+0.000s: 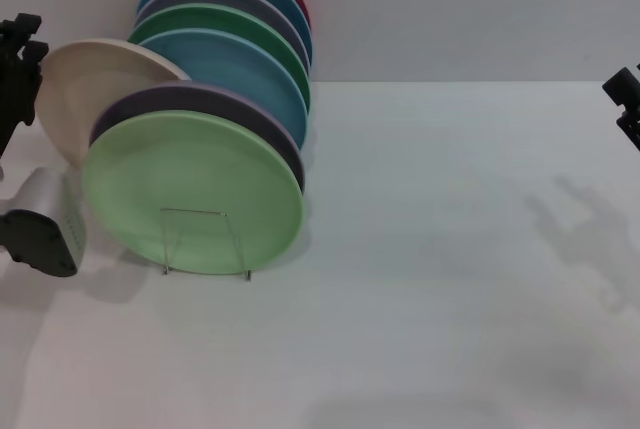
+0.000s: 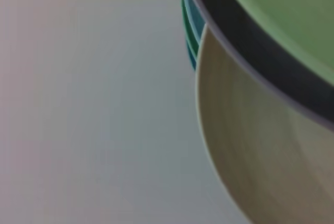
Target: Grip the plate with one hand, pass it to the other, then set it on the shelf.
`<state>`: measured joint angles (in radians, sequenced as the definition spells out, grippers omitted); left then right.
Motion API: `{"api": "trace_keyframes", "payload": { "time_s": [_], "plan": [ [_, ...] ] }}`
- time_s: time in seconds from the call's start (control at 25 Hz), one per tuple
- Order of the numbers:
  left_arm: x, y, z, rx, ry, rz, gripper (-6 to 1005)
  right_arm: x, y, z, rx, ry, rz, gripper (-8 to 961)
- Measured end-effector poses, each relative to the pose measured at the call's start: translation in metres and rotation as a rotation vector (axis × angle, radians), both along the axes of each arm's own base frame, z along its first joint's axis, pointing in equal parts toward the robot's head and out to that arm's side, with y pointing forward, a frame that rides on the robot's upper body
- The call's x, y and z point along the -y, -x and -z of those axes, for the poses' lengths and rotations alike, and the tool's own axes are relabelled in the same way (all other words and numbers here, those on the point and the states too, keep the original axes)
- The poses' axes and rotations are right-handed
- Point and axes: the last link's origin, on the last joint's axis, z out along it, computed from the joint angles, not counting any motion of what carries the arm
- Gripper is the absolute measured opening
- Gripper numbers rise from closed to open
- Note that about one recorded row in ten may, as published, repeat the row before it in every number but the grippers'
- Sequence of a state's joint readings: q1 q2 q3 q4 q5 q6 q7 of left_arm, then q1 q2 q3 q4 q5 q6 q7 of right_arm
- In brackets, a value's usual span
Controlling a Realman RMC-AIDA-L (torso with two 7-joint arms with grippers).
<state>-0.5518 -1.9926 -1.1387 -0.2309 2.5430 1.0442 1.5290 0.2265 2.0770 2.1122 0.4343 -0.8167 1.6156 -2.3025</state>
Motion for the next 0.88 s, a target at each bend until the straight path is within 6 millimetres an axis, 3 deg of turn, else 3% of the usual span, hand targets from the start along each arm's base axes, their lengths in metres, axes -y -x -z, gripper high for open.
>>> {"api": "trace_keyframes", "payload": {
  "time_s": [0.64, 0.88],
  "plan": [
    [0.007, -0.032, 0.015, -0.091, -0.014, 0.127, 339, 0.0, 0.0, -0.001, -0.001, -0.005, 0.003, 650],
    [0.005, -0.045, 0.009, -0.093, -0.05, 0.169, 335, -0.001, -0.001, -0.001, -0.001, -0.007, 0.006, 651]
  ]
}}
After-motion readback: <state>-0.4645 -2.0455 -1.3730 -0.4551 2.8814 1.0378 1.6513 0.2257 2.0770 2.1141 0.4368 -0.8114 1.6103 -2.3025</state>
